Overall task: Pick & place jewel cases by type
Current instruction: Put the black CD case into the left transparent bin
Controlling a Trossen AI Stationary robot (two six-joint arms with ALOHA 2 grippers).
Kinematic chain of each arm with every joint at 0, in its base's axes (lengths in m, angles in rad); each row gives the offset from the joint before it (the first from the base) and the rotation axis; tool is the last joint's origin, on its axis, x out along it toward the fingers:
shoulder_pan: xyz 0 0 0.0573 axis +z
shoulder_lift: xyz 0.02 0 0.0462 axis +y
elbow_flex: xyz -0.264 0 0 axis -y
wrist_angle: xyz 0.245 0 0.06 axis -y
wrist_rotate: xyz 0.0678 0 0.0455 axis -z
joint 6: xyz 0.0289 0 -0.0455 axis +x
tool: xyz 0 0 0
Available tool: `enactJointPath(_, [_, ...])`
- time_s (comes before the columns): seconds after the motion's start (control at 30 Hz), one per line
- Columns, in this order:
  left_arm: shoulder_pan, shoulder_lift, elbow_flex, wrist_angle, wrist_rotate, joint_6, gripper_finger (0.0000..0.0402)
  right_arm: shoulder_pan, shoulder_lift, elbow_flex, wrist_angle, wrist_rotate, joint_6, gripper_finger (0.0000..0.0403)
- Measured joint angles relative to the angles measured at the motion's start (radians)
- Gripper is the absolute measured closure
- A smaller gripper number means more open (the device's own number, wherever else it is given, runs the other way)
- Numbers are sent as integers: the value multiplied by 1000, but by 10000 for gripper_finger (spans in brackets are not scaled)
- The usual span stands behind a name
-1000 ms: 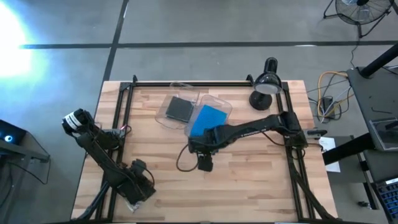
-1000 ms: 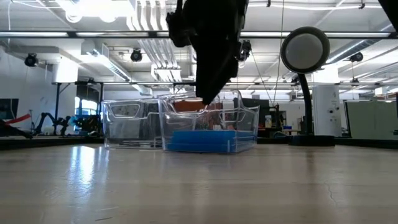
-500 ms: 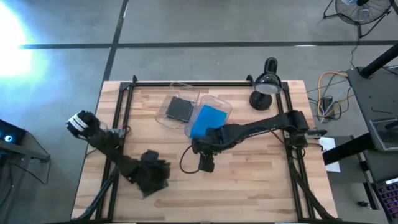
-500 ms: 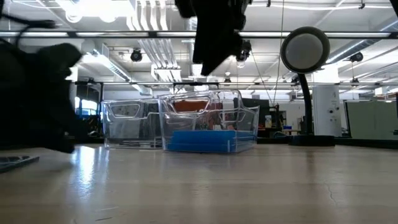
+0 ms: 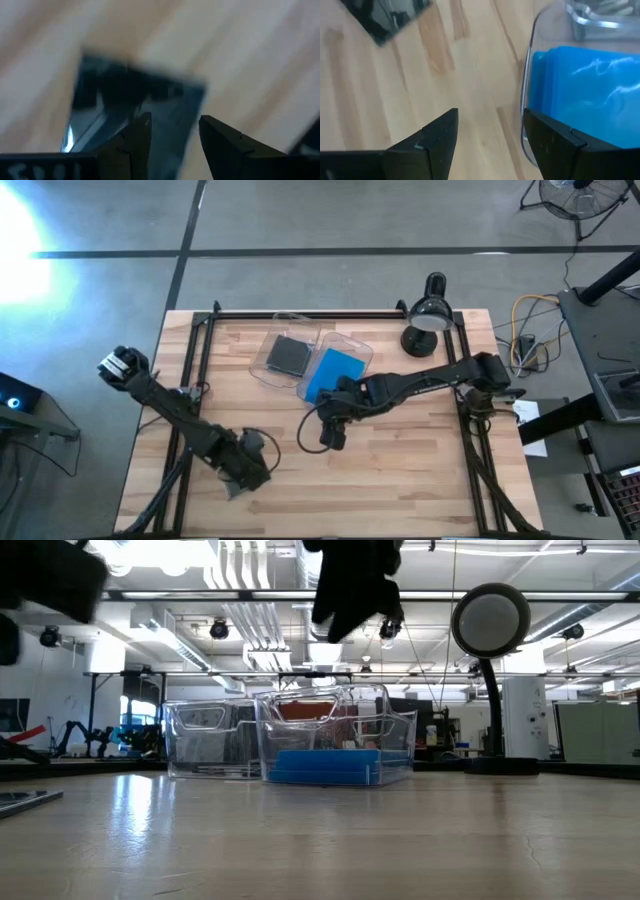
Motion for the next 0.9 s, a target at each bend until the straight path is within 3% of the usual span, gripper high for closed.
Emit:
enactJointPath(0.13, [-63,12,4,-35,223,-14,255,0,10,-41,11,-6,0,183])
enactJointPath(0.23, [-127,20,-21,-38,287,-114,255,0,8,-68,22,-8,17,183])
enactJointPath(0.53, [-236,20,-222,100,304,-441,255,15,9,-93,47,-8,18,183])
enactJointPath(0.73, [-194,15,-329,181,218,-455,255,38,19,-100,129,-87,60,183])
enactJointPath(0.9, [-137,12,-358,231,161,-424,255,40,101,-120,236,-192,312,183])
